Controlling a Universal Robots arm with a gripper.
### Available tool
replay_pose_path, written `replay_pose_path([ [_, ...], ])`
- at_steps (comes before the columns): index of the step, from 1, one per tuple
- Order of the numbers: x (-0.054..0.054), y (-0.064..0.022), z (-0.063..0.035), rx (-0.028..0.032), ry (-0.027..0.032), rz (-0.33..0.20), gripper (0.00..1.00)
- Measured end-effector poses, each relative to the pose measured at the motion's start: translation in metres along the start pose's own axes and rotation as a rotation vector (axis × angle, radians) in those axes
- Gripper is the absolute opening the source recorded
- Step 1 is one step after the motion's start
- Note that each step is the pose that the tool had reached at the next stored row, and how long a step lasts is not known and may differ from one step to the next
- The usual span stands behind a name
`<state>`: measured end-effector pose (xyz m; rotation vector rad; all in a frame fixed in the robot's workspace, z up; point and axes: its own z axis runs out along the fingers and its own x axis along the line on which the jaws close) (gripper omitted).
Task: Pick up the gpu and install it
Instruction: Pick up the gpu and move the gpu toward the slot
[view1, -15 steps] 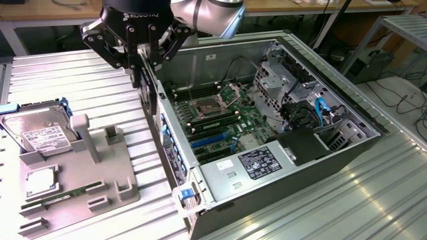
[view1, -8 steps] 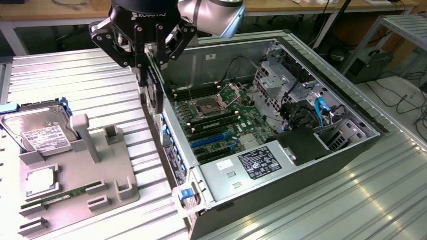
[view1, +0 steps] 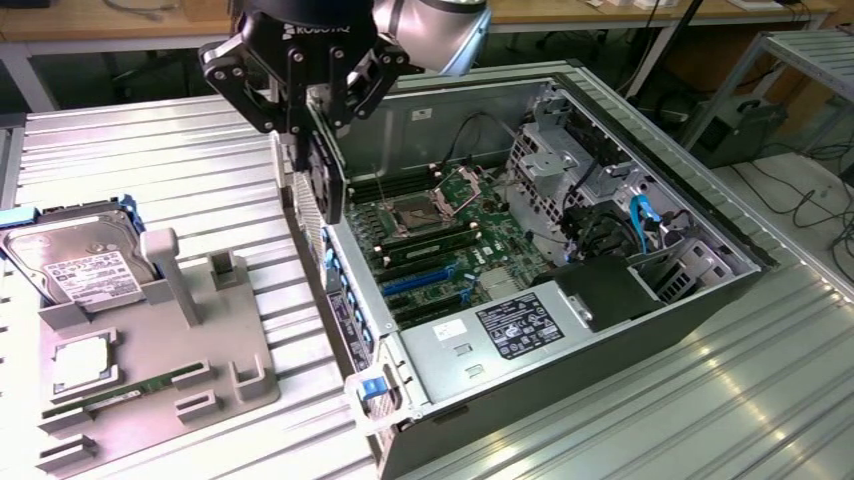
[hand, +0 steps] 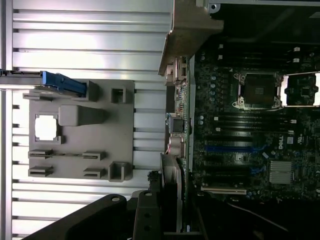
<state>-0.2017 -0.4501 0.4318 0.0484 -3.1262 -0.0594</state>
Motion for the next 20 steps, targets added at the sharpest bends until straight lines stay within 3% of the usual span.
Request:
replay_pose_path([
  [20,-0.038,-0.0012,-0.0001,-0.0001,-0.0001,0.0,0.28],
])
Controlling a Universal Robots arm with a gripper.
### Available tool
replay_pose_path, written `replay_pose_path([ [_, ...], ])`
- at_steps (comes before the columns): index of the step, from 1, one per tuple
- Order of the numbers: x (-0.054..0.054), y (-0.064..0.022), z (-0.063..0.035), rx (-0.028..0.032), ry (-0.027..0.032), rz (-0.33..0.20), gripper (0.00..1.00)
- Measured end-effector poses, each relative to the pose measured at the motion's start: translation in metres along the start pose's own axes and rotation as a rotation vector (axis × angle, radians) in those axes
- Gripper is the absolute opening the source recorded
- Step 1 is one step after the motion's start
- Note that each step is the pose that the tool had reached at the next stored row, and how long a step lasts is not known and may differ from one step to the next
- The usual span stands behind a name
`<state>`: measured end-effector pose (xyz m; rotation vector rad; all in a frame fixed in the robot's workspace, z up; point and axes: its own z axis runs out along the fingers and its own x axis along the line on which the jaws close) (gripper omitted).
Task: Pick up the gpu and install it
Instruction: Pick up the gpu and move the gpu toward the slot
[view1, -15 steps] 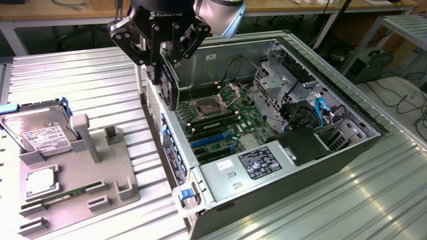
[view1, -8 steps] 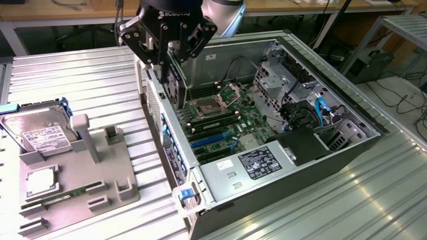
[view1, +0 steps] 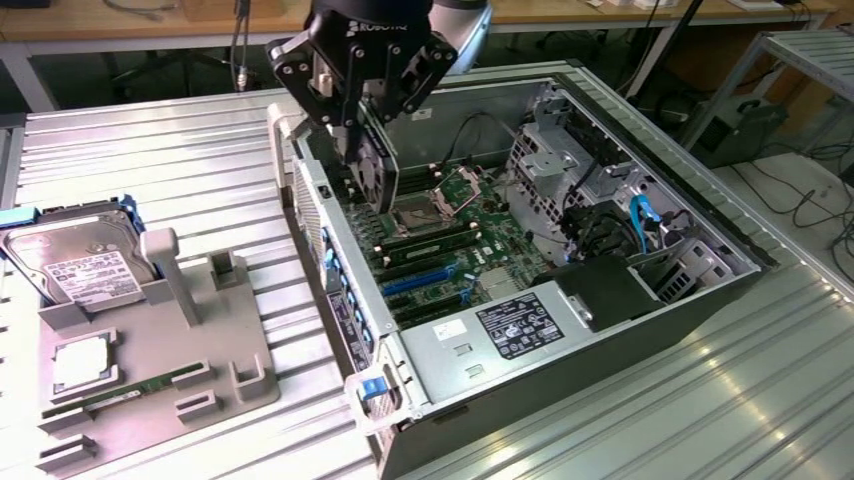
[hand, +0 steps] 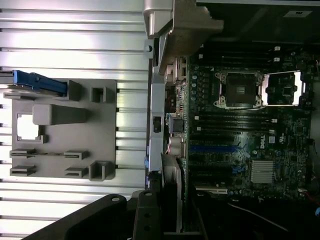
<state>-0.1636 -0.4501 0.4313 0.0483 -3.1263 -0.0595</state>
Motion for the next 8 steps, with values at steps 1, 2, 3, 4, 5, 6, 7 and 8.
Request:
replay_pose_path([
  [1,-0.002,-0.0001,0.0,0.0,0.0001,0.0,0.28],
  [2,-0.004,-0.0001,0.0,0.0,0.0,0.0,0.28],
  [3,-0.006,-0.0002,0.0,0.0001,0.0,0.0,0.28],
  [4,-0.008,-0.0002,0.0,0.0001,0.0001,0.0,0.28],
  [5,-0.01,-0.0003,0.0,0.0001,0.0001,0.0,0.28],
  [6,-0.012,-0.0004,0.0,0.0,0.0,0.0,0.28],
  [7,-0.014,-0.0004,0.0,0.0,0.0,0.0,0.28],
  [8,-0.016,-0.0005,0.0,0.0,0.0,0.0,0.28],
])
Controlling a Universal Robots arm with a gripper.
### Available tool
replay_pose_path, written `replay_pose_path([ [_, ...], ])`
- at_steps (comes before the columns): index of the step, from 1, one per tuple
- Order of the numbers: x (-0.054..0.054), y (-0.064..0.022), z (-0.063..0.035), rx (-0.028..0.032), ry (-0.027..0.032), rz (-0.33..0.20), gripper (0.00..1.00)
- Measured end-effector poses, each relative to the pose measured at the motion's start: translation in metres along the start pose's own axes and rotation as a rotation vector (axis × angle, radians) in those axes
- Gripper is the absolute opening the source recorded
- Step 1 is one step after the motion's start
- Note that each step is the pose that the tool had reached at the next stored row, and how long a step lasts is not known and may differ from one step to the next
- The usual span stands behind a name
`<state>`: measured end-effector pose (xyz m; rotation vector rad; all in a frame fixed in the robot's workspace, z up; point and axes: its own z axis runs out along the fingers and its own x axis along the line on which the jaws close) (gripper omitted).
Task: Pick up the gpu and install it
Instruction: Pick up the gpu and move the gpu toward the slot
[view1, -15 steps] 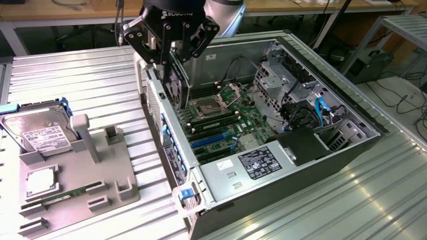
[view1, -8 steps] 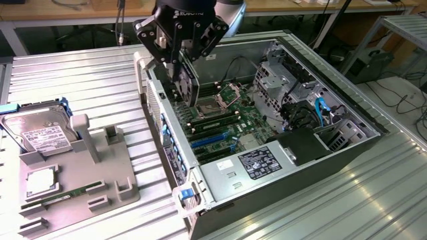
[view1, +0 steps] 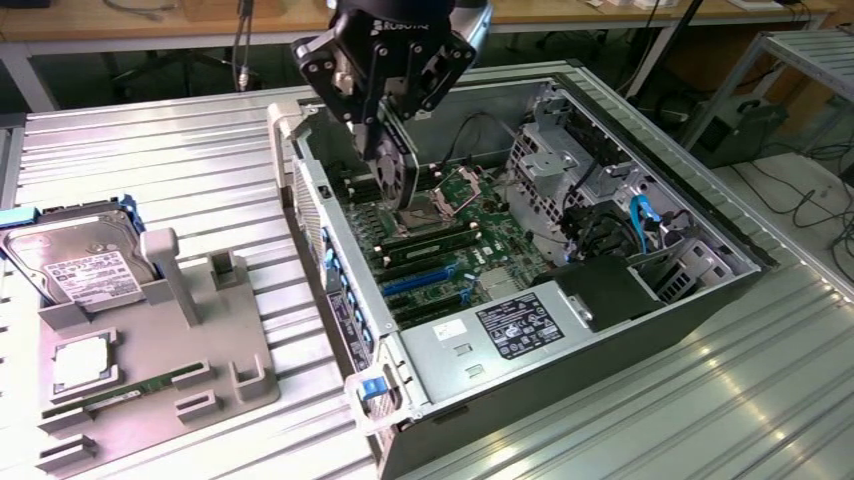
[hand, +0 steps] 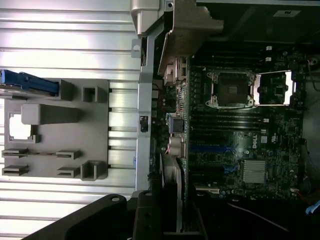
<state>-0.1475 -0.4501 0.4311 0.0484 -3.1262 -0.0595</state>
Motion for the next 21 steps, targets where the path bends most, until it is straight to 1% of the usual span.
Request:
replay_pose_path([
  [3,-0.008,-0.0002,-0.0001,0.0,0.0001,0.0,0.28],
  [7,-0.015,-0.0005,-0.0001,0.0,-0.0002,0.0,0.28],
  [12,-0.02,-0.0007,0.0002,0.0002,-0.006,0.0,0.28],
  [16,-0.028,-0.0009,0.0003,0.0003,-0.0079,0.0,0.28],
  [21,-0.036,-0.0012,0.0007,0.0004,-0.0121,0.0,0.28],
])
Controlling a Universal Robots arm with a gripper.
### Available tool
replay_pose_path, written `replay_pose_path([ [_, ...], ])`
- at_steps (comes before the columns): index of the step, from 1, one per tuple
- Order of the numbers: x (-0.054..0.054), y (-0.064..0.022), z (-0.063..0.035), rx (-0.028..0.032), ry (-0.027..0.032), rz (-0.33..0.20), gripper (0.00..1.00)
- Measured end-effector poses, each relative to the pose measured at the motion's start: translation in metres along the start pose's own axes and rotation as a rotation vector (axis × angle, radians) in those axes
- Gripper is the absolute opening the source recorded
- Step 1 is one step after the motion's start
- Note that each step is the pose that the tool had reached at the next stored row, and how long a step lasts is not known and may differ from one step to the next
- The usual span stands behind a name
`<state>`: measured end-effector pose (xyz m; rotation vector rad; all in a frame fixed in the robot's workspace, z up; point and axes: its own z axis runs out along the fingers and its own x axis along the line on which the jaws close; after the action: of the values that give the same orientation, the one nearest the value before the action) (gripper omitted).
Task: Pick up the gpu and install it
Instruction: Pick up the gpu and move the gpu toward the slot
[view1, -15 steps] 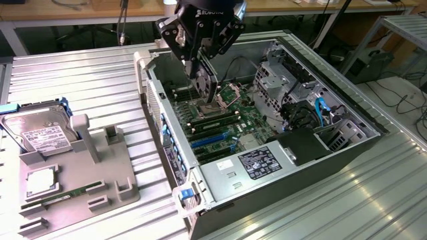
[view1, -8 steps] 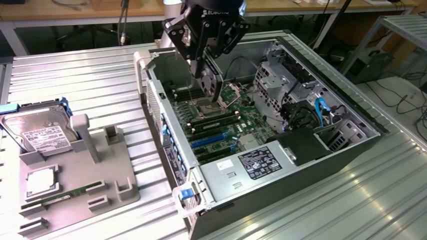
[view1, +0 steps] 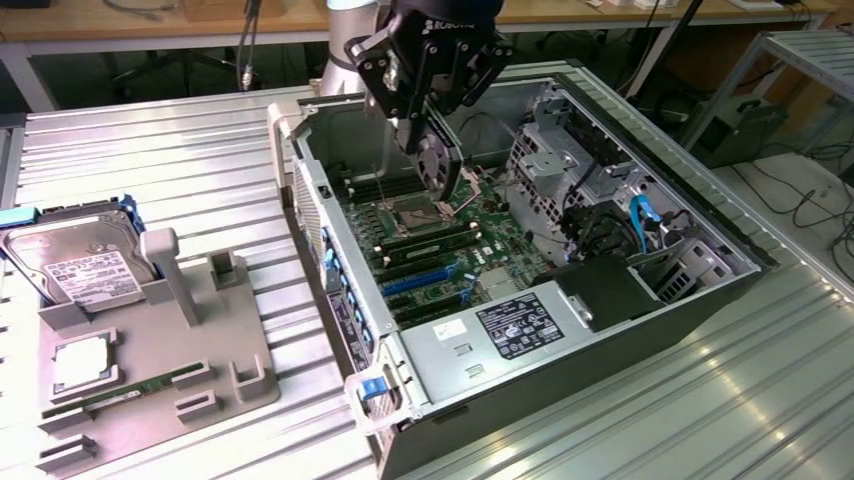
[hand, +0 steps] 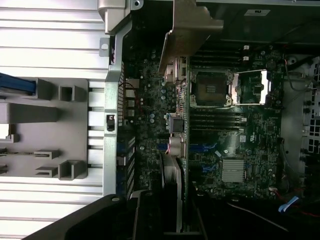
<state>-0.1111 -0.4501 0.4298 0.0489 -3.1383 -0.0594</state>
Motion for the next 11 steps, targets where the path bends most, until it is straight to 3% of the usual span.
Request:
replay_pose_path([
  [11,-0.018,-0.0006,0.0011,0.0003,-0.0084,0.0,0.28],
])
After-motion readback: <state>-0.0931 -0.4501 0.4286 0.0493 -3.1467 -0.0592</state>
